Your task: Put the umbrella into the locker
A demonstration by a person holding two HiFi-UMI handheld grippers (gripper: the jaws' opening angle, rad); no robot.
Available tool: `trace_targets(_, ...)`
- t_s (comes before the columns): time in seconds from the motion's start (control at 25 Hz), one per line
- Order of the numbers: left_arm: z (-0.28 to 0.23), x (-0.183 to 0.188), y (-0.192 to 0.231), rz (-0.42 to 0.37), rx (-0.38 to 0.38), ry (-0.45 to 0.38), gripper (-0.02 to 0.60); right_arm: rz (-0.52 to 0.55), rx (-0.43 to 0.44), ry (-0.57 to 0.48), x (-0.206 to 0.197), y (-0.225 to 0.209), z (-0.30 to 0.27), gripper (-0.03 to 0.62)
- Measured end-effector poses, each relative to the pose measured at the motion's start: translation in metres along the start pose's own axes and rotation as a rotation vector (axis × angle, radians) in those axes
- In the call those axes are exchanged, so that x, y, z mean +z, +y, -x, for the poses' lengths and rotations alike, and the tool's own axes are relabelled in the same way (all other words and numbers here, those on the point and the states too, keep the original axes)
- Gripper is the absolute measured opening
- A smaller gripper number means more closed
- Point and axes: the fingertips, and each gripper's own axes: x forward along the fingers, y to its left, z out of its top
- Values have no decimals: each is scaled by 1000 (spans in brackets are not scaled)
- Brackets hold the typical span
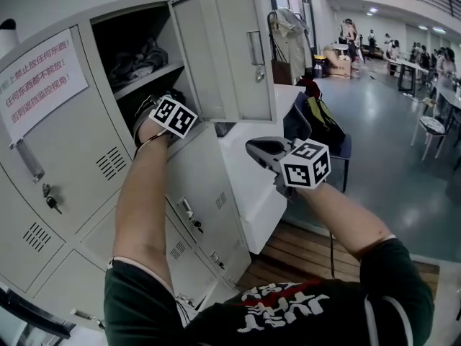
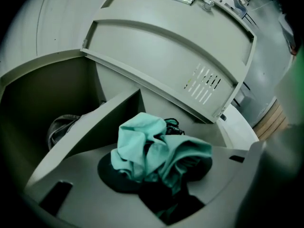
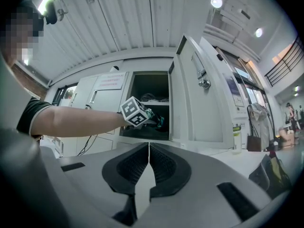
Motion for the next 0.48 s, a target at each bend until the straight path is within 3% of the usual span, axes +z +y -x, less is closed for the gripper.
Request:
trace_targets(0.2, -25, -9, -4, -10, -10, 50, 209, -11, -9, 10, -7, -7, -1, 35)
trace_targets(0.48, -57, -30, -14, 40, -27, 113, 213, -16, -28, 30, -18, -18, 0, 35)
